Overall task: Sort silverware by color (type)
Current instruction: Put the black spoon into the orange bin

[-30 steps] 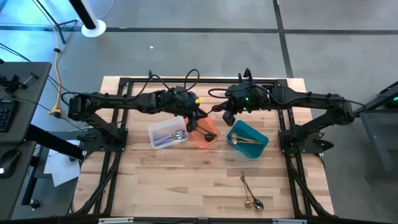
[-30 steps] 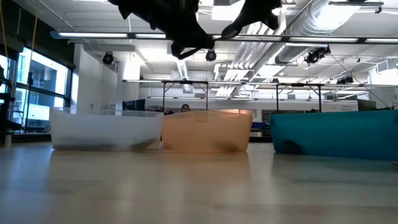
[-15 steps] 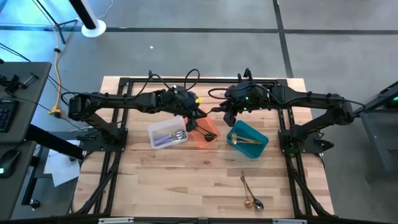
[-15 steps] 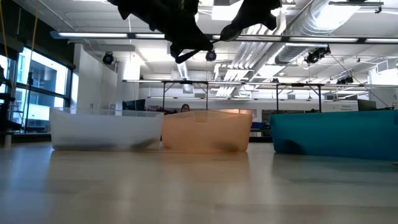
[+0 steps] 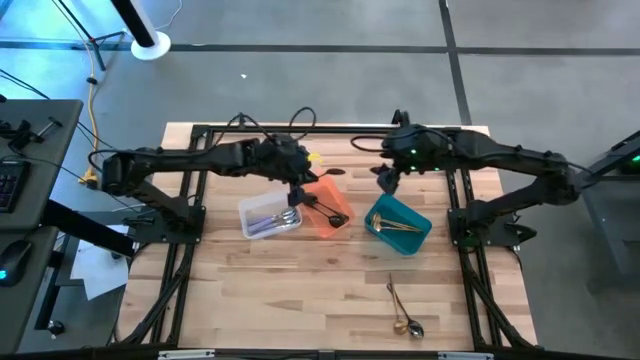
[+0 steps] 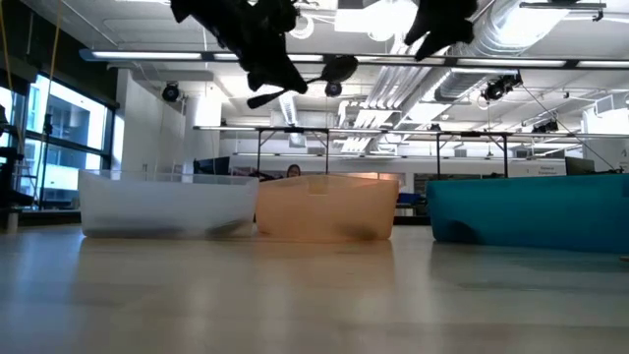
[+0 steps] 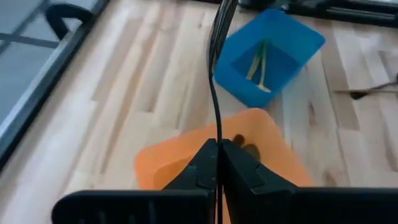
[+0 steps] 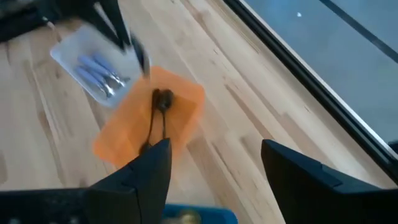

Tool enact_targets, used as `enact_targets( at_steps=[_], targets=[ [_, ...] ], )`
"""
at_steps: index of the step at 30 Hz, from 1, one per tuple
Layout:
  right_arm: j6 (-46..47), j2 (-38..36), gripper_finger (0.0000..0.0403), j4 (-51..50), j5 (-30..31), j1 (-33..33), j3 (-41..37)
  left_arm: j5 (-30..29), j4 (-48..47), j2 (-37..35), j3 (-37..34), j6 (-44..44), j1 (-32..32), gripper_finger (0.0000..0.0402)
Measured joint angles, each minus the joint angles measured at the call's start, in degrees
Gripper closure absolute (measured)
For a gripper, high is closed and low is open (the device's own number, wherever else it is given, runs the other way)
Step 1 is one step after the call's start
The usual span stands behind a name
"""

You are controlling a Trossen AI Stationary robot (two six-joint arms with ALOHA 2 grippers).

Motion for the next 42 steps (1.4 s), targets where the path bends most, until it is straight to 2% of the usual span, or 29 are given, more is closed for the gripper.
enact_targets(
  at_steps=[6, 12, 16, 25, 42],
  targets=[
    [1.1, -4.6, 0.0169, -4.0, 4.1, -0.2, 0.0, -0.1, -4.7, -1.3, 5.0, 3.5, 1.3, 0.0401],
    [1.0, -6.4, 0.0169, -4.1, 8.1, -0.2, 0.0, 0.2, -10.6, 2.7, 12.6, 10.0, 1.4, 0.0401],
    [0.9, -6.4, 0.0169, -4.1, 8.4, -0.3, 0.0, 0.6, -12.6, 5.9, 15.9, 14.2, 1.0, 0.0401],
    [1.2, -6.4, 0.0169, -4.1, 8.4, -0.3, 0.0, 1.1, -16.1, 9.2, 16.2, 26.0, -1.6, 0.0401],
    [2.8, -6.4, 0.0169, -4.0, 10.8, -0.3, 0.0, -0.7, -17.3, 22.1, 16.2, 29.2, -6.1, 0.0401]
  ],
)
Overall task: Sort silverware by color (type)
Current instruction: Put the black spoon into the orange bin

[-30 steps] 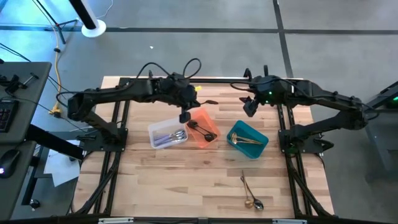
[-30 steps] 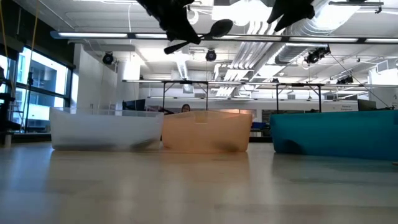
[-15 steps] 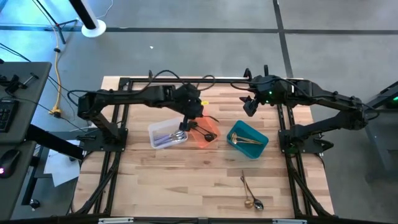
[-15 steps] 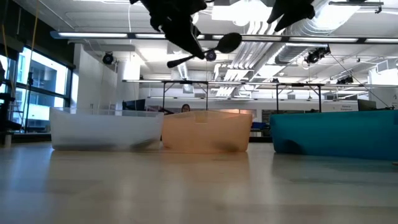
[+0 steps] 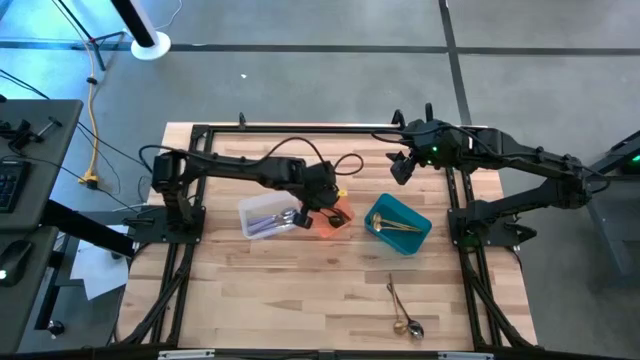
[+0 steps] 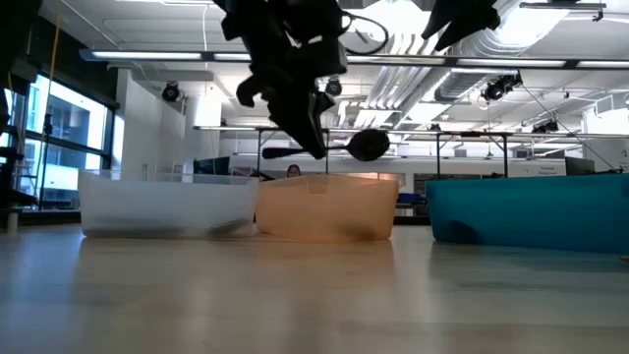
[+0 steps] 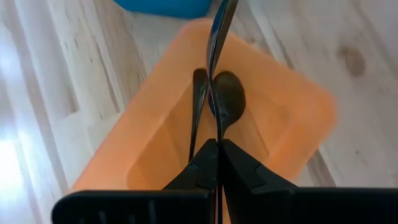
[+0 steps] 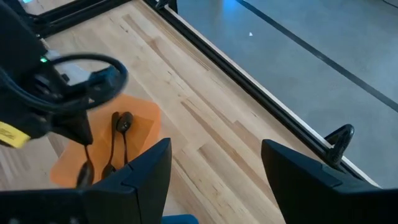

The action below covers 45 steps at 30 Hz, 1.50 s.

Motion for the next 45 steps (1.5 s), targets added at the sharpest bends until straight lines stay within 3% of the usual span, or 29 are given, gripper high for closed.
enact_targets(
  at_steps=[16, 34, 45],
  targets=[
    [1.2, 1.3, 0.0169, -0.4, 0.0, 0.0, 0.0, 0.2, -1.2, 5.4, -0.1, 0.5, 1.6, 0.0401],
    [1.1, 3.8, 0.0169, -0.2, -0.4, 0.0, 0.0, 0.1, 1.0, 5.6, -1.5, 0.7, 1.9, 0.0401],
    [1.2, 3.8, 0.0169, 0.5, -0.4, 0.0, 0.0, -1.9, 1.7, 5.6, -2.6, 11.4, 1.9, 0.0402]
  ],
)
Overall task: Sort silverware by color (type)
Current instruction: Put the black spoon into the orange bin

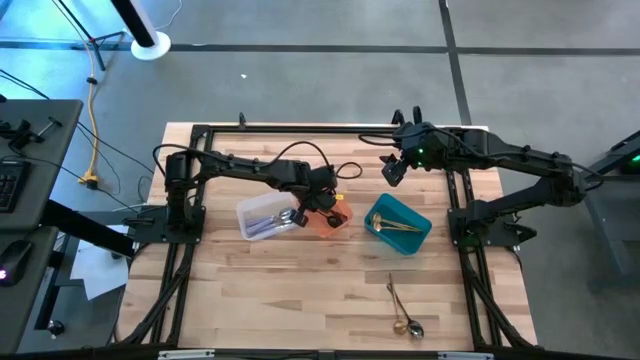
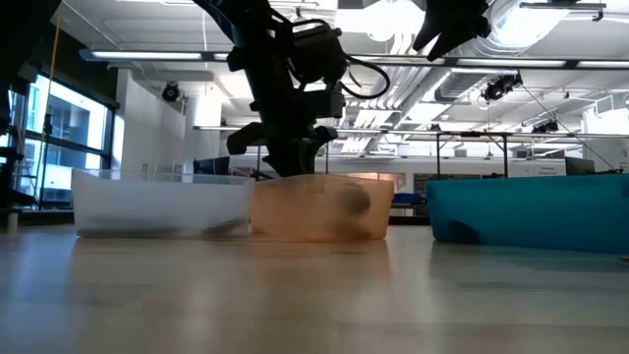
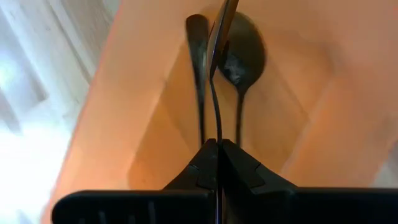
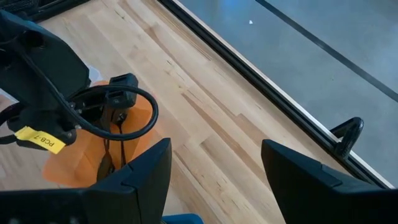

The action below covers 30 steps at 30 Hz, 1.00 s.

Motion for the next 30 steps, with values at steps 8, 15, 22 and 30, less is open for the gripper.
enact_targets(
  at_steps=[8, 15, 22, 30],
  targets=[
    [0.2, 0.0, 0.0169, 0.0, -0.2, 0.0, 0.0, -0.7, 0.6, 0.0, 0.0, 0.6, 0.4, 0.0402],
    [0.2, 0.0, 0.0169, 0.0, -0.3, 0.0, 0.0, 3.6, 0.9, 0.6, 0.1, 0.5, 1.7, 0.0401],
    [0.3, 0.0, 0.0169, 0.0, -0.4, 0.0, 0.0, 3.3, 0.0, 3.3, 0.1, 0.5, 1.7, 0.0401],
    [0.3, 0.0, 0.0169, 0.2, -0.4, 0.0, 0.0, 3.1, 1.4, 3.6, 0.0, -0.9, 1.2, 0.0401]
  ],
)
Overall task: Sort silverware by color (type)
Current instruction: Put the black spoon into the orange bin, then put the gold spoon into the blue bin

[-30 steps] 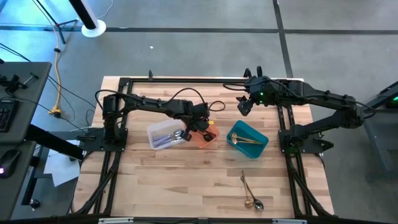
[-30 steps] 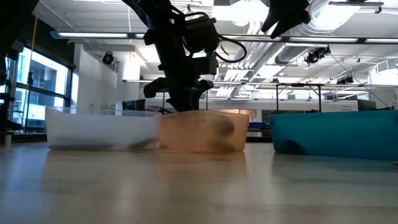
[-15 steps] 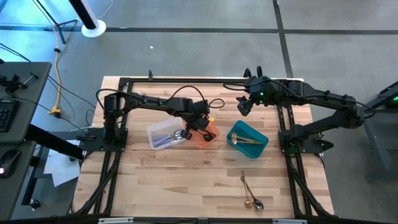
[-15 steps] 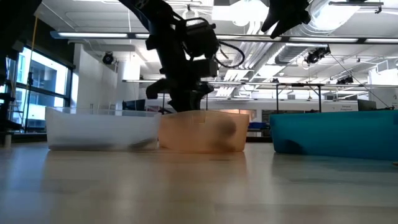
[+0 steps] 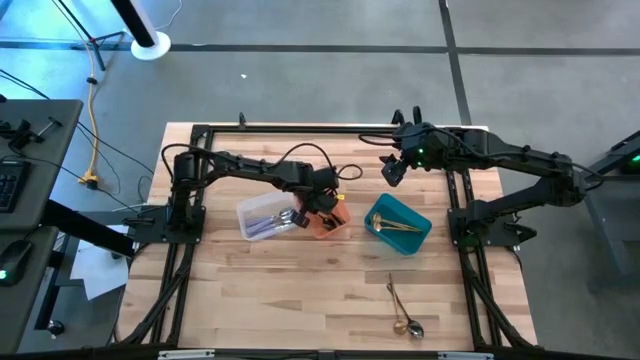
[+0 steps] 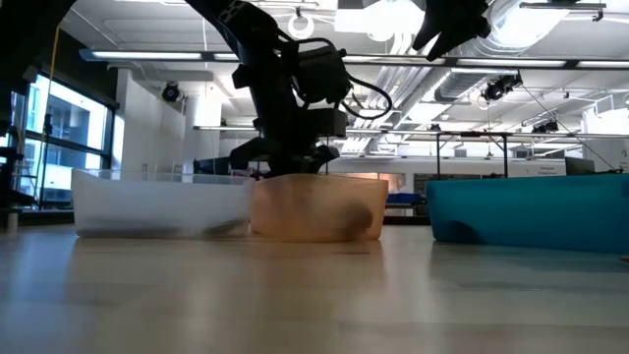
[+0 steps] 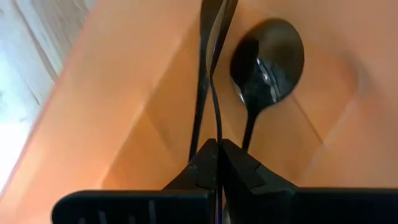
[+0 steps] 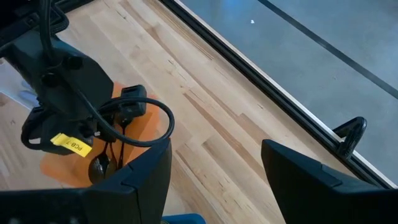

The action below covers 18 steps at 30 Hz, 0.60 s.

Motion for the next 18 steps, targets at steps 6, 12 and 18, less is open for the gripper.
enact_targets(
  at_steps=[6, 12, 18],
  targets=[
    [0.0, 0.0, 0.0169, 0.0, 0.0, 0.0, 0.0, 0.0, 0.2, 0.0, 0.0, 0.1, 0.0, 0.0388],
    [0.0, 0.0, 0.0169, 0.0, 0.0, 0.0, 0.0, -0.1, 0.5, 0.0, 0.0, 0.4, 0.0, 0.0357],
    [-0.1, 0.0, 0.0169, 0.0, 0.0, 0.0, 0.0, -0.1, 0.5, 0.0, 0.0, 0.0, 0.0, 0.0318]
  ],
)
